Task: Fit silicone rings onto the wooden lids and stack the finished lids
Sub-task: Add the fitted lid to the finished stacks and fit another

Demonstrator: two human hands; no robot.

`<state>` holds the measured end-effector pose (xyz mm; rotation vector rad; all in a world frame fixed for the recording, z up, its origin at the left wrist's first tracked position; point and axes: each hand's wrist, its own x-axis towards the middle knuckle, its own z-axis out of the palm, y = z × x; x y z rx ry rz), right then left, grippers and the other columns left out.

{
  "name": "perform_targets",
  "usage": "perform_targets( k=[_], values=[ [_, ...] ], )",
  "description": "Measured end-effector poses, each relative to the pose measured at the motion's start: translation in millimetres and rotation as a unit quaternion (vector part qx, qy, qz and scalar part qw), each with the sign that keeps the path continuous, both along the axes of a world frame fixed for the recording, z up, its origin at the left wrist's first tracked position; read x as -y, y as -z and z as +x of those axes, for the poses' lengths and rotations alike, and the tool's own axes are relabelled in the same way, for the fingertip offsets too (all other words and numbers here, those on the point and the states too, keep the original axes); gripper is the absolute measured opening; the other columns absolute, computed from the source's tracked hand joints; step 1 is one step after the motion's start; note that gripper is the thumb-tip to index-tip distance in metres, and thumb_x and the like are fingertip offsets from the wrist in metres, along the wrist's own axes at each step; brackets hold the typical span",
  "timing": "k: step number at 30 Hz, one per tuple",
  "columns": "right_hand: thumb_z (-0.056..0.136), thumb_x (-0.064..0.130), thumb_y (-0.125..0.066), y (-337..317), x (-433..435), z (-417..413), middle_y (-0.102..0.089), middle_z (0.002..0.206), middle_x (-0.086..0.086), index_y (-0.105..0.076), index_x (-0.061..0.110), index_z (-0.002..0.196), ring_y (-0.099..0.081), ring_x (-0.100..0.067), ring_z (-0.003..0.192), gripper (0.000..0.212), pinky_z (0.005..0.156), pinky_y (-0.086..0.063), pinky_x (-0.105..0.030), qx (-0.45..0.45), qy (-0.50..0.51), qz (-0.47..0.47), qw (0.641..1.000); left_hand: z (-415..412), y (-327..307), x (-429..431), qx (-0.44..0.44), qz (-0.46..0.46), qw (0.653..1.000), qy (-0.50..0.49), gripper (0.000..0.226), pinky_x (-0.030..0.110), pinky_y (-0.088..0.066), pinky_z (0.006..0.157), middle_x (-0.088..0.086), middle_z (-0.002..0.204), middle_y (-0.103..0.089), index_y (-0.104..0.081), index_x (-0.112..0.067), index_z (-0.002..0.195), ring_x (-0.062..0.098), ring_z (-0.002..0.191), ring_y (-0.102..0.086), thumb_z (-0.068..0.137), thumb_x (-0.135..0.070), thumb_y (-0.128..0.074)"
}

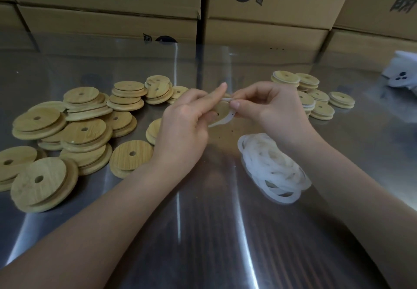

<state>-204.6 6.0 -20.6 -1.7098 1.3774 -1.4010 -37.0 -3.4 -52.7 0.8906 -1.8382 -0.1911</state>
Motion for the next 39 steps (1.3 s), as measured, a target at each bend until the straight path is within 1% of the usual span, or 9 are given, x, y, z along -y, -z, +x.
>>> perform_targets(
  k=[4,9,12,19,23,27,33,36,39],
  values=[
    [0.081,0.003,-0.075,-5,-1,-4,-0.076,0.082,-0.007,-0.075,0.009,0.078,-0.072,-0.014,0.078,0.007,0.073,-0.057,-0.021,0.021,-0.021,0.042,0.999,-2,0,-1,-0.042,0.040,0.998,0.020,0.052,0.005,-0.040,0.085,0.009,0.099,-0.066,-0.058,-0.010,0.132,0.006,0.091,-0.055,0.085,0.012,-0.062],
    [0.081,-0.001,-0.073,-10,-1,-9,-0.076,0.084,-0.010,-0.073,0.003,0.081,-0.072,-0.013,0.076,0.004,0.067,-0.053,-0.015,0.034,-0.041,0.082,0.995,-5,-1,-3,-0.092,0.115,0.988,0.038,0.053,0.006,-0.039,0.085,-0.011,0.094,-0.061,-0.059,-0.019,0.131,-0.010,0.088,-0.053,0.086,0.009,-0.062],
    [0.081,-0.001,-0.074,-10,1,-12,-0.076,0.085,-0.010,-0.073,0.005,0.078,-0.073,-0.014,0.078,0.006,0.068,-0.054,-0.016,0.029,-0.051,0.108,0.992,-3,-1,-4,-0.078,0.122,0.989,0.039,0.055,0.006,-0.039,0.084,-0.007,0.095,-0.063,-0.059,-0.024,0.133,-0.005,0.089,-0.055,0.087,0.006,-0.064],
    [0.084,0.007,-0.073,-3,3,-13,-0.074,0.079,-0.006,-0.072,0.010,0.080,-0.071,-0.013,0.075,0.006,0.068,-0.054,-0.018,0.045,-0.064,0.104,0.991,1,-1,-2,-0.031,0.098,0.994,0.041,0.048,0.005,-0.036,0.079,-0.016,0.088,-0.053,-0.063,-0.023,0.128,-0.006,0.082,-0.051,0.087,0.001,-0.066],
    [0.085,0.007,-0.073,2,2,-5,-0.073,0.078,-0.005,-0.070,0.008,0.083,-0.070,-0.013,0.073,0.004,0.068,-0.054,-0.019,0.026,-0.048,0.058,0.997,0,1,-1,-0.081,0.129,0.988,0.037,0.044,0.026,-0.049,0.081,0.008,0.093,-0.063,-0.064,-0.026,0.126,0.011,0.083,-0.055,0.088,-0.003,-0.067],
    [0.083,0.006,-0.075,7,1,4,-0.073,0.080,-0.009,-0.068,0.010,0.081,-0.071,-0.023,0.076,0.009,0.071,-0.060,-0.033,0.022,-0.011,0.023,0.999,-1,1,-1,-0.145,0.175,0.973,0.043,0.041,0.044,-0.056,0.083,0.002,0.107,-0.067,-0.067,-0.027,0.122,0.016,0.098,-0.063,0.088,-0.005,-0.067],
    [0.083,0.007,-0.075,15,1,8,-0.073,0.077,-0.004,-0.070,0.014,0.077,-0.071,-0.025,0.074,0.011,0.072,-0.059,-0.049,-0.009,0.026,-0.023,0.999,0,-1,-2,-0.127,0.167,0.978,0.016,0.045,0.033,-0.054,0.090,-0.005,0.111,-0.066,-0.065,-0.027,0.124,0.008,0.101,-0.064,0.084,-0.008,-0.072],
    [0.082,0.007,-0.076,18,0,10,-0.073,0.081,0.001,-0.071,0.020,0.077,-0.071,-0.016,0.079,0.015,0.078,-0.059,-0.045,-0.045,0.033,-0.054,0.997,0,0,-1,-0.073,0.165,0.983,-0.017,0.057,0.014,-0.049,0.086,-0.011,0.107,-0.063,-0.058,-0.031,0.133,0.004,0.098,-0.060,0.082,-0.013,-0.075],
    [0.082,0.008,-0.076,17,0,10,-0.074,0.086,0.005,-0.071,0.023,0.080,-0.070,-0.008,0.082,0.016,0.080,-0.059,-0.035,-0.086,0.033,-0.093,0.991,0,-1,-2,-0.025,0.127,0.991,-0.047,0.046,0.025,-0.050,0.088,-0.008,0.110,-0.066,-0.065,-0.024,0.125,0.008,0.101,-0.060,0.081,-0.016,-0.076]
  ],
)
